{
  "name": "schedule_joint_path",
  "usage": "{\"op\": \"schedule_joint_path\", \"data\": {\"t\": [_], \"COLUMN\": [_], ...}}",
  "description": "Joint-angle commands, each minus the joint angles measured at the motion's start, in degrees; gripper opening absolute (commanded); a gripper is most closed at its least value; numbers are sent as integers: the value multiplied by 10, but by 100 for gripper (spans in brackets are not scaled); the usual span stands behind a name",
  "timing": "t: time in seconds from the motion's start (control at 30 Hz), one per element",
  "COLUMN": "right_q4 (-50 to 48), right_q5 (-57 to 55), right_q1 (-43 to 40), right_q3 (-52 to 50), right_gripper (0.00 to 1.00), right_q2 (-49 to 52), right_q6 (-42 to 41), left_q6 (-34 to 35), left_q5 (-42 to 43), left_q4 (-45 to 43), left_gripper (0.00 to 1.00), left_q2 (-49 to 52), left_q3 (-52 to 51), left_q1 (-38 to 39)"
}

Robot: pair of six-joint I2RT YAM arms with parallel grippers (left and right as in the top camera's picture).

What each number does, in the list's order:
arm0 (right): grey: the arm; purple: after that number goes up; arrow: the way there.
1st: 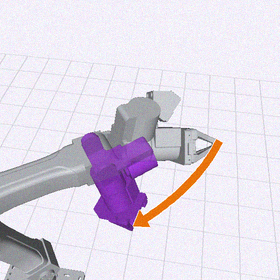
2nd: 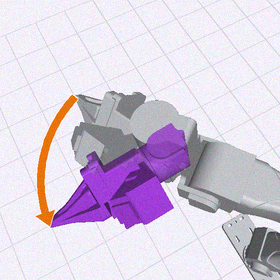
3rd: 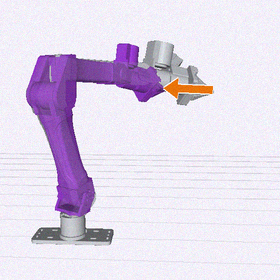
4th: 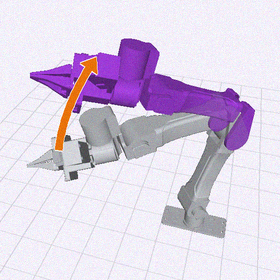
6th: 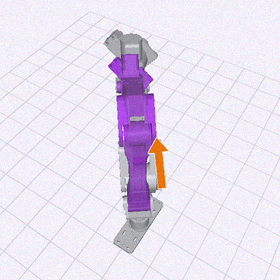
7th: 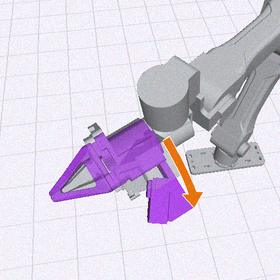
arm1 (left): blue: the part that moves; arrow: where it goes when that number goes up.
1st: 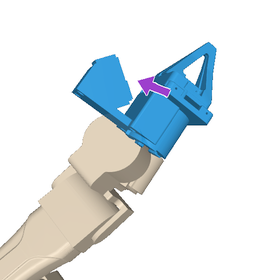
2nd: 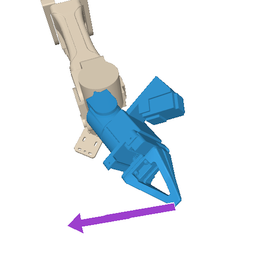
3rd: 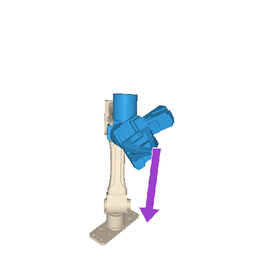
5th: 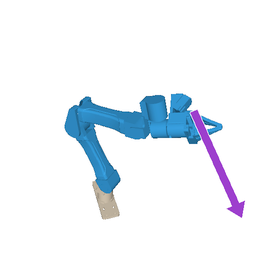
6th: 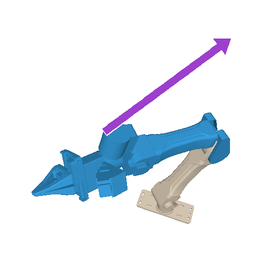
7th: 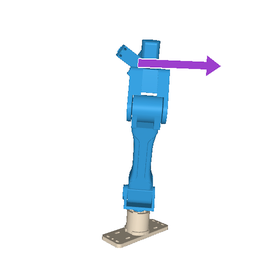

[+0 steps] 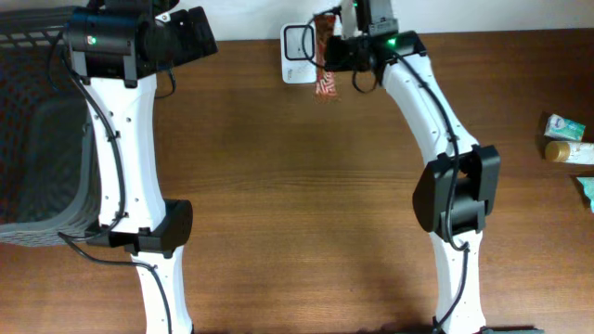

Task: Scan the item barcode
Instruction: 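Hold the red snack bar up to the scanner with the right gripper, then carry the red bar right and drop it beside the other items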

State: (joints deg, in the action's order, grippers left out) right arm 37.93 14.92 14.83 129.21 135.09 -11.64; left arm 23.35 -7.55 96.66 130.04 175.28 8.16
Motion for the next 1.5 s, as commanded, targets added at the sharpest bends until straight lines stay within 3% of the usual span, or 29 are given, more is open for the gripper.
{"op": "schedule_joint_path", "data": {"t": [0.0,0.17,0.33,0.47,0.57,0.73,0.93,1.1,1.17,1.2,1.23,1.27,1.37,1.47], "right_q4": [-108,-269,-273,-179,-9,161,275,310,311,308,304,304,320,343], "right_q5": [-86,-127,-157,-158,-264,-278,-278,-278,-278,-278,-278,-278,-274,-266], "right_q1": [37,50,36,-31,-144,-320,-505,-563,-569,-570,-569,-568,-569,-566], "right_q3": [-6,-7,-7,-6,-6,-6,-6,-7,-7,-8,-8,-7,-6,-6], "right_gripper": [4,4,4,4,4,4,4,4,4,16,54,77,89,89], "right_q2": [20,66,47,-7,-40,-40,-40,-38,-35,-35,-35,-35,-39,-77], "right_q6": [-15,-84,-88,-90,-177,-196,-201,-111,-111,-111,-111,-111,-111,-111], "left_q6": [-7,-7,-7,-7,-7,-7,-7,-7,-7,-7,-7,-7,-7,-7], "left_q5": [-4,-4,-4,-4,-4,-4,-4,-4,-4,-4,-4,-4,-4,-4], "left_q4": [0,0,0,0,0,0,0,0,0,0,0,0,0,0], "left_gripper": [99,99,99,99,99,99,99,99,99,99,99,99,99,99], "left_q2": [2,2,2,2,2,2,2,2,2,2,2,2,2,2], "left_q3": [1,1,1,1,1,1,1,1,1,1,1,1,1,1], "left_q1": [-1,-1,-1,-1,-1,-1,-1,-1,-1,-1,-1,-1,-1,-1]}}
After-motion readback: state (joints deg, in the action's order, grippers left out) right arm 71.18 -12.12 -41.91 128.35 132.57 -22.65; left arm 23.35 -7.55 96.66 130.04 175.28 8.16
